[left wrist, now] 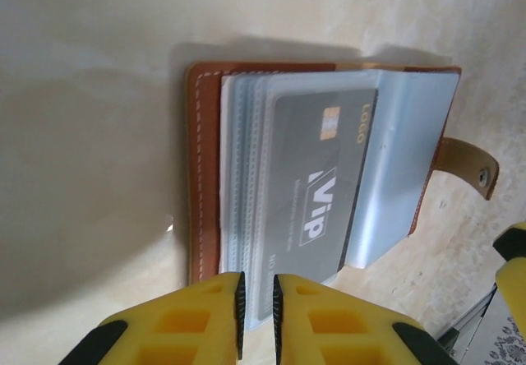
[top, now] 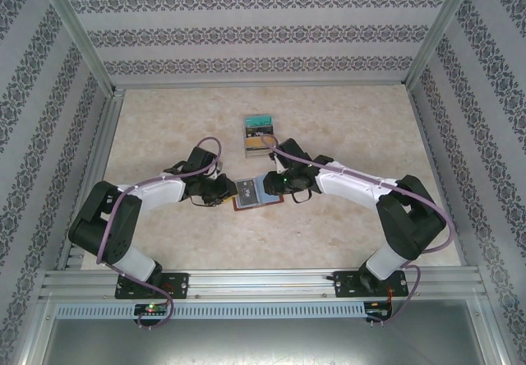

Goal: Take the credit cards out of the card holder

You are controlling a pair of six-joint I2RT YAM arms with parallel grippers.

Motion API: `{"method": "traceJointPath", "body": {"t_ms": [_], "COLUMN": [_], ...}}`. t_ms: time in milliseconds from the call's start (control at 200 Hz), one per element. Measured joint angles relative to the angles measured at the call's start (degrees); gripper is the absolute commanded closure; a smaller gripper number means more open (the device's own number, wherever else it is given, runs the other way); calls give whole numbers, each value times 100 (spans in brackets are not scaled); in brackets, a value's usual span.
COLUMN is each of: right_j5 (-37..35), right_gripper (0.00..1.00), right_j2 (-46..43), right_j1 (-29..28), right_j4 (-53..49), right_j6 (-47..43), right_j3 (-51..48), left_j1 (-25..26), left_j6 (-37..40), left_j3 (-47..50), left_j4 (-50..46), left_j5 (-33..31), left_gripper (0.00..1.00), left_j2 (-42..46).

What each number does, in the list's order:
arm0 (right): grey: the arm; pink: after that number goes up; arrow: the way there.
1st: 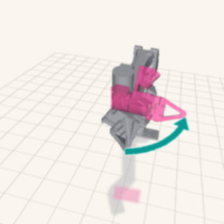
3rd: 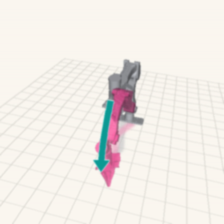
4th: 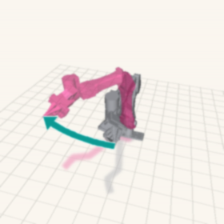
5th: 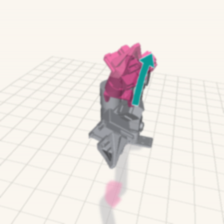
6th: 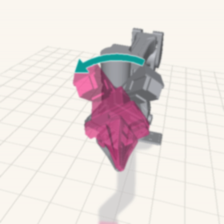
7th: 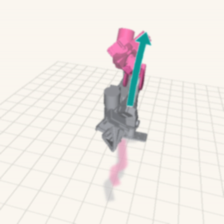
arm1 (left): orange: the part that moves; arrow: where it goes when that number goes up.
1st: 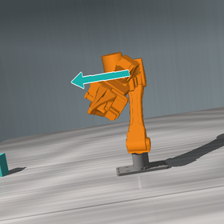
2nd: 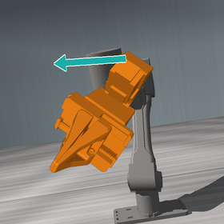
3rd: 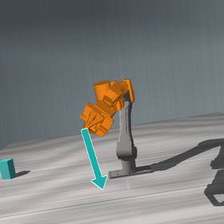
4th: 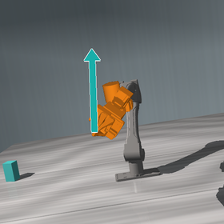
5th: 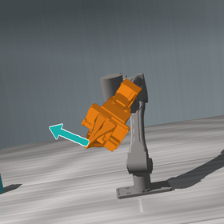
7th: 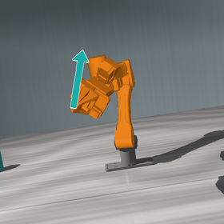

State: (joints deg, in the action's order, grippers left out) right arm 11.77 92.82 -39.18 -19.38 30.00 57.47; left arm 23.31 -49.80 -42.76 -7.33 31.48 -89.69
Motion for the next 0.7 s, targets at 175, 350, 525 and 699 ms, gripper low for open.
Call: {"method": "traceJointPath", "body": {"t_ms": [175, 350, 525, 699], "right_j5": [455, 826, 1134, 1287], "right_gripper": [72, 74, 76, 76], "right_j2": [472, 848, 1097, 1224], "right_j1": [-35, -46, -31, 50], "right_j4": [197, 328, 490, 575], "right_j6": [149, 297, 470, 610], "right_j3": [289, 328, 330, 330], "left_j1": [63, 90, 103, 109], "left_j6": [0, 0, 2, 7], "left_j3": [-155, -186, -186, -229], "left_j4": [98, 105, 101, 42], "left_j5": [39, 48, 37, 15], "left_gripper": [82, 82, 83, 85], "left_j2": [-208, -363, -437, -492]}}
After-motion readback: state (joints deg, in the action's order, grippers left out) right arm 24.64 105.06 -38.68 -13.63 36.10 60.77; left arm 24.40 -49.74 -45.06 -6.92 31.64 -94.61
